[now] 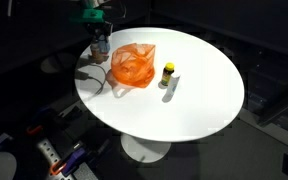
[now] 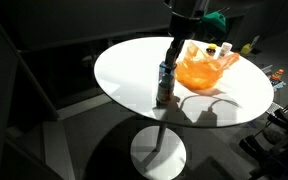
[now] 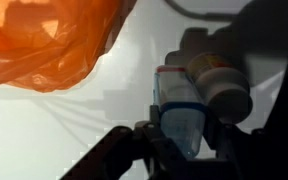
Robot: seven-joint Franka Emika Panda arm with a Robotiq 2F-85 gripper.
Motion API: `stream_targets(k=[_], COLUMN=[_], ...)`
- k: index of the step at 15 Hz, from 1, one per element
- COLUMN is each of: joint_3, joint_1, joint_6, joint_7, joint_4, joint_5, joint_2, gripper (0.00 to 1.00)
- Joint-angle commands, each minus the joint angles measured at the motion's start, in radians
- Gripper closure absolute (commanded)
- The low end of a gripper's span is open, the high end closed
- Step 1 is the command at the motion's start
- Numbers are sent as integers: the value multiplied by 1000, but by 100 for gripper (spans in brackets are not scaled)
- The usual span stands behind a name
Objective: Remove the blue container from the plastic bag and put it on the table
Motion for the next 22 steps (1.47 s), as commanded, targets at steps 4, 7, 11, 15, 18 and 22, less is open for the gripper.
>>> stream_targets(k=[4, 7, 11, 15, 18, 22], joint_3=[-1, -1, 3, 3, 3, 0], joint_1=[-27, -46, -69, -80, -81, -75], joint_6=[-40, -37, -40, -43, -46, -53], joint_7=[-27, -38, -55, -61, -61, -54], joint_4=[34, 41, 52, 59, 64, 56], joint_5=[28, 39, 62, 73, 75, 71], joint_2=[8, 24, 51, 65, 71, 62], gripper=[81, 81, 81, 75, 31, 9])
